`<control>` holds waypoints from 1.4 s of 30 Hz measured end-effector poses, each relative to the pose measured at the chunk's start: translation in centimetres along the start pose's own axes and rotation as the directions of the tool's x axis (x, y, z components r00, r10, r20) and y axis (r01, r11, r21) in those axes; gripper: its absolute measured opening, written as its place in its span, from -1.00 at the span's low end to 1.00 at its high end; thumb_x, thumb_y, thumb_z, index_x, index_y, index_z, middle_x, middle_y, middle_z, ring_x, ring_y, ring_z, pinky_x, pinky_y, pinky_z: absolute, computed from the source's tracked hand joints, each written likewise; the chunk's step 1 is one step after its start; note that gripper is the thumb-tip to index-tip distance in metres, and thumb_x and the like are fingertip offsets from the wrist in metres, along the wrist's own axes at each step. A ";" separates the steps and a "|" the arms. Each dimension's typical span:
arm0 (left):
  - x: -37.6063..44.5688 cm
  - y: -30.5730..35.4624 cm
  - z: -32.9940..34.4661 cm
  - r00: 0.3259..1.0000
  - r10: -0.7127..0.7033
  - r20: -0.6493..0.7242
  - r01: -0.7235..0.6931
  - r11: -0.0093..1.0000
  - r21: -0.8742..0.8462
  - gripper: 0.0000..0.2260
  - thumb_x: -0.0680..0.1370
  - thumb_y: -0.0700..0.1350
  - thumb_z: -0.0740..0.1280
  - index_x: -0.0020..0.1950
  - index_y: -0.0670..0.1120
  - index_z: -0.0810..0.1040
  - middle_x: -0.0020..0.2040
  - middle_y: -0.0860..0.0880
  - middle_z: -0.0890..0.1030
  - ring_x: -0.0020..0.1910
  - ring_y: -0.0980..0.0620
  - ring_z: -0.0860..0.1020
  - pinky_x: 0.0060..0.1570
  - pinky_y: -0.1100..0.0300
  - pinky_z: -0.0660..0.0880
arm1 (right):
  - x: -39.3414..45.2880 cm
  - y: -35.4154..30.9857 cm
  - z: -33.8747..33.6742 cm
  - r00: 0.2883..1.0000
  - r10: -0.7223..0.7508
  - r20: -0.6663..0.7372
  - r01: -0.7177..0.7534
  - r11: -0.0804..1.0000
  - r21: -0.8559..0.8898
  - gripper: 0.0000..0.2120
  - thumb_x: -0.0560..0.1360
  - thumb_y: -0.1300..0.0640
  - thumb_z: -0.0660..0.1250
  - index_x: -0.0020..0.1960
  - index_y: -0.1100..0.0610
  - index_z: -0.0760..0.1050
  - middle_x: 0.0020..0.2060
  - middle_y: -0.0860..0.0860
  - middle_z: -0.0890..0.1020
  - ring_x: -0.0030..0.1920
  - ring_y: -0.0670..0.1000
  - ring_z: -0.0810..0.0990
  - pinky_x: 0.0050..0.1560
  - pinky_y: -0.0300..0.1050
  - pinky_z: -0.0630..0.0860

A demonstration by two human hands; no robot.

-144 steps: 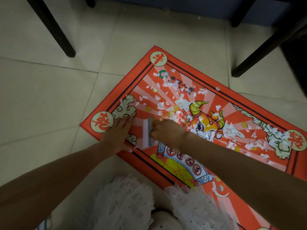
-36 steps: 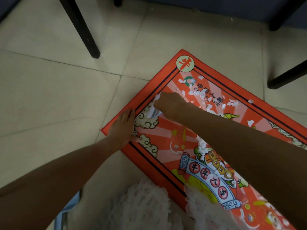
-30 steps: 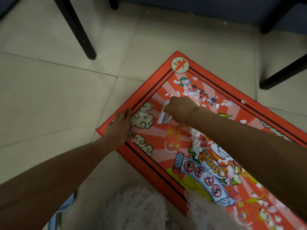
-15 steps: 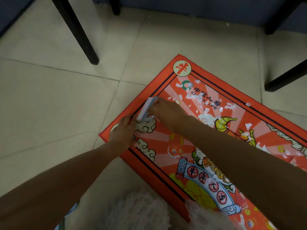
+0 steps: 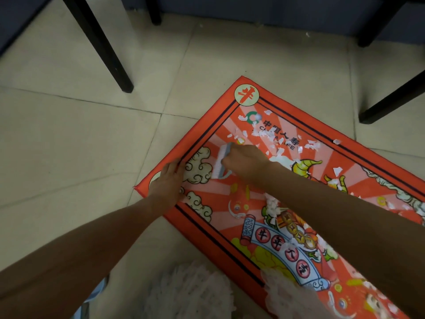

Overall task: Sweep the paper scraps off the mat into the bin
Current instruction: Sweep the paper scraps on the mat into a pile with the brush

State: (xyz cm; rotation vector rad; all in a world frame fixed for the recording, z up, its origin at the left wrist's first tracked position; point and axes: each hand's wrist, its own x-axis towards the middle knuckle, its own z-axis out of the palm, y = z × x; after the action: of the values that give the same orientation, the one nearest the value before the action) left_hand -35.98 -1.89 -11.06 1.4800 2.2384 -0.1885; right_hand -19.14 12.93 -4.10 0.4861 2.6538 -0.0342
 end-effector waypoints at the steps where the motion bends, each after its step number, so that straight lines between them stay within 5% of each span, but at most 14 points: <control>1: -0.1 0.1 0.0 1.000 -0.002 0.002 0.002 1.000 -0.001 -0.08 0.46 -0.11 0.47 0.60 -0.06 -0.12 0.59 -0.02 -0.05 0.55 -0.05 0.01 0.28 -0.05 0.46 | -0.6 0.5 0.1 1.000 0.020 0.002 -0.020 1.000 -0.019 -0.71 0.56 0.22 0.25 0.27 0.20 0.49 0.04 0.10 0.54 0.15 0.18 0.55 -0.09 -0.08 0.47; 9: 0.1 0.4 -0.2 1.000 -0.005 0.030 0.005 1.000 -0.003 -0.07 0.47 -0.11 0.46 0.59 -0.08 -0.15 0.59 -0.04 -0.09 0.56 -0.06 -0.02 0.31 -0.04 0.43 | -3.6 3.4 1.7 0.998 0.019 -0.061 -0.017 0.999 0.030 -0.51 0.50 0.26 0.26 0.41 0.00 0.40 0.23 0.09 0.51 0.26 0.10 0.48 0.00 -0.03 0.52; 17: 0.0 3.2 1.4 0.996 0.068 0.059 -0.066 0.997 -0.034 0.09 0.35 0.11 0.53 0.59 -0.12 -0.17 0.59 -0.07 -0.15 0.57 -0.07 -0.12 0.45 -0.12 0.22 | 1.1 0.4 0.3 0.985 0.072 -0.158 -0.051 0.990 0.128 -0.58 0.49 0.31 0.29 0.32 0.06 0.48 0.18 0.13 0.48 0.11 0.13 0.54 -0.08 -0.07 0.49; 30: -0.3 4.2 1.7 0.997 0.040 0.067 -0.039 0.999 -0.025 0.08 0.40 0.07 0.51 0.58 -0.12 -0.25 0.59 -0.05 -0.23 0.57 -0.07 -0.19 0.50 -0.12 0.13 | -1.5 2.0 1.1 0.988 0.145 -0.058 -0.147 0.988 -0.037 -0.67 0.54 0.31 0.25 0.28 0.15 0.49 0.13 0.14 0.56 0.16 0.13 0.51 -0.06 -0.04 0.49; 42: -1.1 6.9 1.4 0.989 0.147 0.034 -0.148 0.989 0.025 0.07 0.39 0.16 0.48 0.58 -0.08 -0.23 0.60 -0.07 -0.16 0.58 -0.08 -0.11 0.48 -0.11 0.16 | -5.5 2.8 2.6 0.984 0.154 -0.086 -0.149 0.987 0.063 -0.53 0.49 0.34 0.25 0.37 0.07 0.42 0.19 0.12 0.54 0.27 0.11 0.44 -0.03 0.00 0.55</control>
State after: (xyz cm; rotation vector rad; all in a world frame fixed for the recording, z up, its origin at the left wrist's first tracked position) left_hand -29.03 -0.48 -10.95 1.6381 2.0991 -0.1962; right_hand -12.43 13.45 -3.97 0.7230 2.7019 -0.0418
